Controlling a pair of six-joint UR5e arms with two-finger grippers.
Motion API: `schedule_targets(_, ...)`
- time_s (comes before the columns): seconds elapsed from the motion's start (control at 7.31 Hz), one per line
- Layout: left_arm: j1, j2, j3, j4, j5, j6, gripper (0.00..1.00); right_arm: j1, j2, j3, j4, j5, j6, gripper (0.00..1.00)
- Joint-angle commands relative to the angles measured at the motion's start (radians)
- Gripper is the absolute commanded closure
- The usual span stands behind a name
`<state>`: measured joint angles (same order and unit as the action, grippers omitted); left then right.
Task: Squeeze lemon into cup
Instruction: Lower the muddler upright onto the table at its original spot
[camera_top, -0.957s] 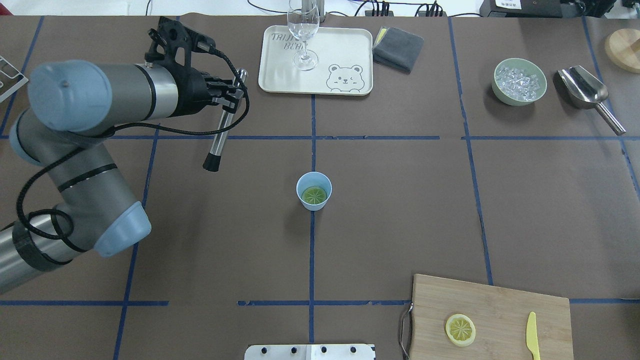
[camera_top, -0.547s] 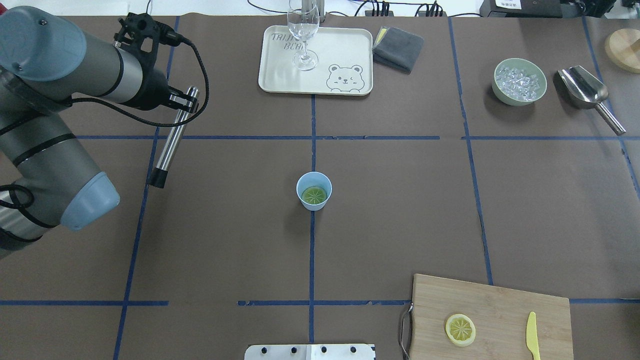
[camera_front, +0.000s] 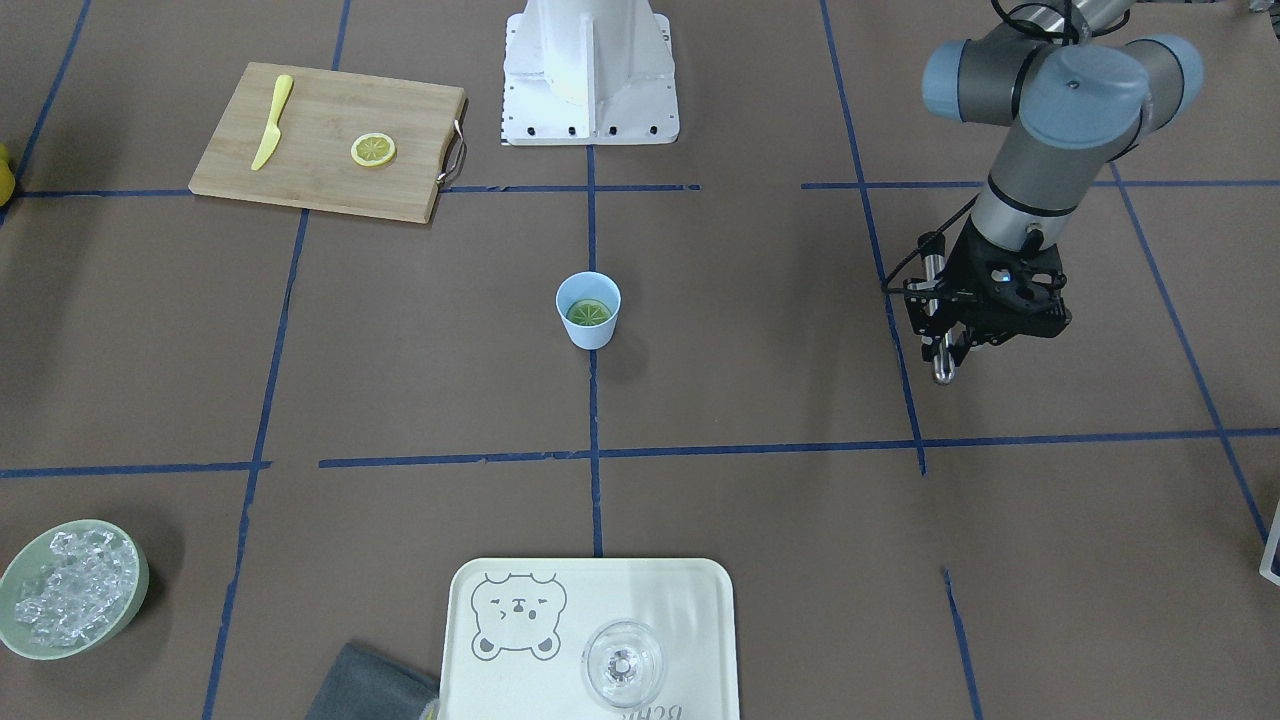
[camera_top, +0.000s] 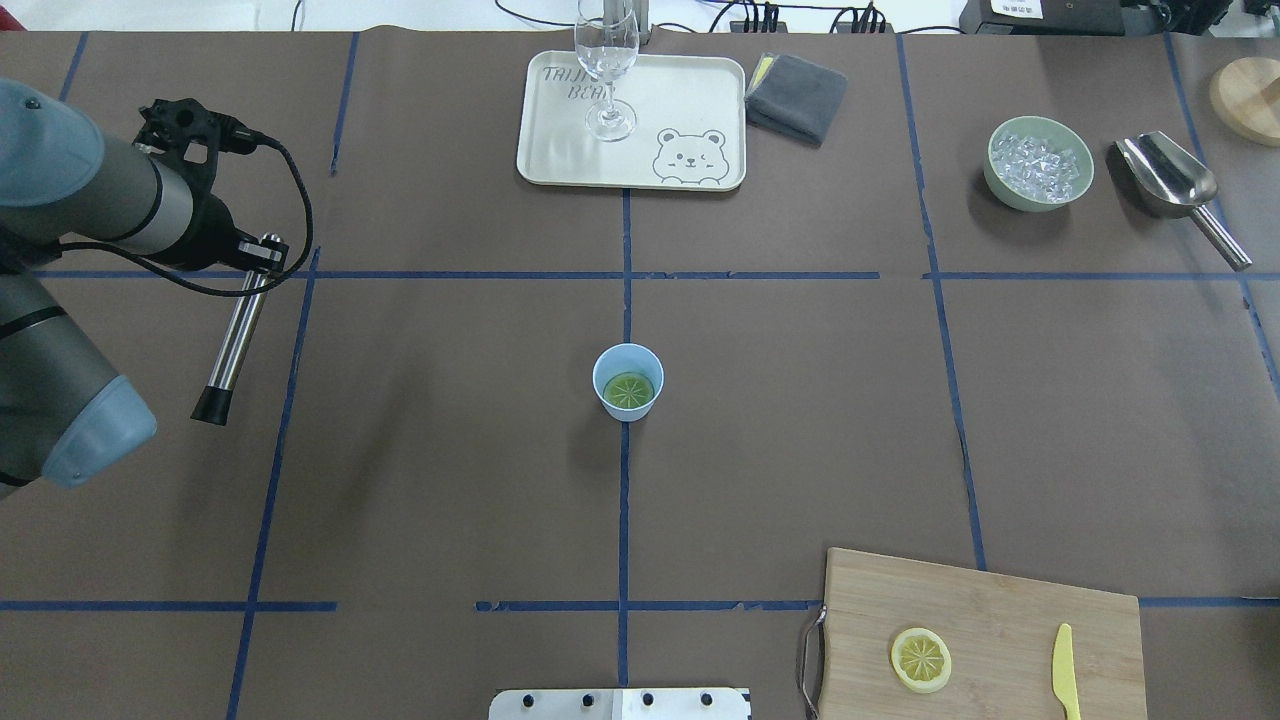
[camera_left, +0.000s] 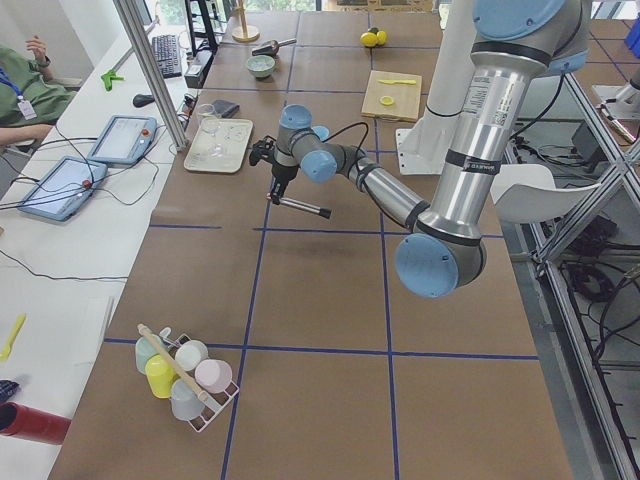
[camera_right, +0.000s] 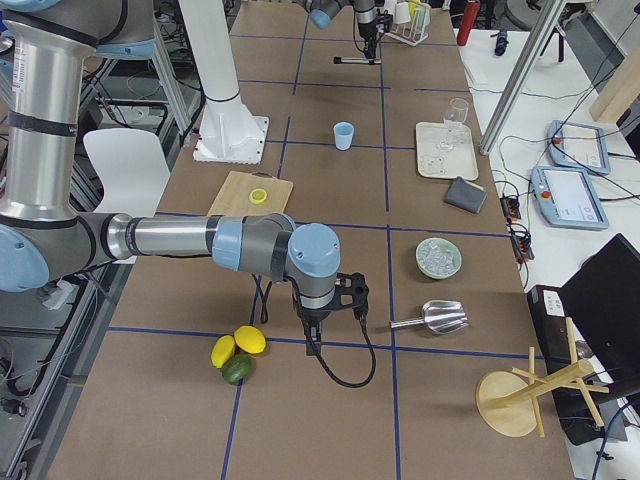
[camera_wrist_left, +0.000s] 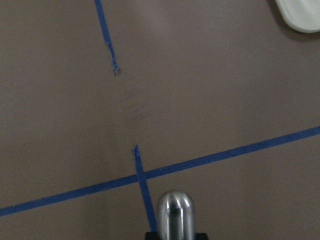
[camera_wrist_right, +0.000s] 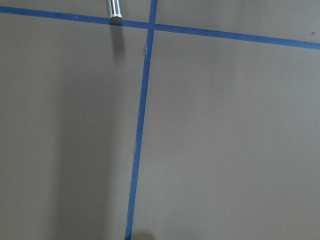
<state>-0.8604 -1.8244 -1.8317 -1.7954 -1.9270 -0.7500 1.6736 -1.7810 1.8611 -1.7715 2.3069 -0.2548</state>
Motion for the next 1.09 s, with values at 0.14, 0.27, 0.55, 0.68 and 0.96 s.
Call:
schedule_targets(0.14, 0.007, 0.030, 0.096, -0.004, 0.008, -0.187, 1.00, 0.000, 0.000, -0.048, 0.074, 0.003, 0.002, 0.00)
schedule_targets(0.27, 0.007, 0.036, 0.139, -0.005, 0.011, -0.187, 1.00, 0.000, 0.000, -0.077, 0.122, 0.005, 0.002, 0.00)
schedule_targets(0.55, 0.011, 0.071, 0.144, -0.010, 0.054, -0.158, 1.00, 0.000, 0.000, -0.106, 0.158, 0.005, 0.002, 0.00)
schedule_targets(0.68, 0.011, 0.091, 0.143, -0.010, 0.054, -0.123, 1.00, 0.000, -0.001, -0.108, 0.158, 0.005, 0.002, 0.00)
schedule_targets(0.96, 0.014, 0.105, 0.144, -0.010, 0.055, -0.123, 1.00, 0.000, -0.001, -0.108, 0.158, 0.005, 0.002, 0.00)
